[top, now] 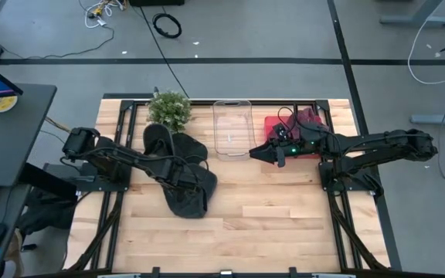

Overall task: Pick & Place hat
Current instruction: Put the bottom black cap into the transparent bin

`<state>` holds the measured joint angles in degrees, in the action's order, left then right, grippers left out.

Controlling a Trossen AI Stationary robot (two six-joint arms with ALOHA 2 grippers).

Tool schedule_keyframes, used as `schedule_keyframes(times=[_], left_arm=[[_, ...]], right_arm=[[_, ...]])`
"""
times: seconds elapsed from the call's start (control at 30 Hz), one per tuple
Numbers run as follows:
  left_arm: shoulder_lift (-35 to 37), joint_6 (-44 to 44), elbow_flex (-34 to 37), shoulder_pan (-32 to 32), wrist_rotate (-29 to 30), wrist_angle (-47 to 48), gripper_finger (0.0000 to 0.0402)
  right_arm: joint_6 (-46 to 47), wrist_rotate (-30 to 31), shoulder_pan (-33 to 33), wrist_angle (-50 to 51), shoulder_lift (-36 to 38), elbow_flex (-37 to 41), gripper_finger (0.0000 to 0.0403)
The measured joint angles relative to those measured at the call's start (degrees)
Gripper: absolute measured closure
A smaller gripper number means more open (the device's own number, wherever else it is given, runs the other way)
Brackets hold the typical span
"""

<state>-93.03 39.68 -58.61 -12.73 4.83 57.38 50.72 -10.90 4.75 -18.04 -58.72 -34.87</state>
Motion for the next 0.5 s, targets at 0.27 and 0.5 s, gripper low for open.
schedule_keyframes(times=[0.27, 0.5], left_arm=[[3.14, 0.75, -1.10, -3.82, -0.18, 1.78, 0.0387], [7.44, 1.63, -9.55, -8.10, 10.26, 13.01, 0.0387]], right_arm=[[0.06, -0.02, 0.02, 0.00, 0.00, 0.00, 0.0190], [0.70, -0.37, 0.01, -0.73, -0.02, 0.00, 0.0190]])
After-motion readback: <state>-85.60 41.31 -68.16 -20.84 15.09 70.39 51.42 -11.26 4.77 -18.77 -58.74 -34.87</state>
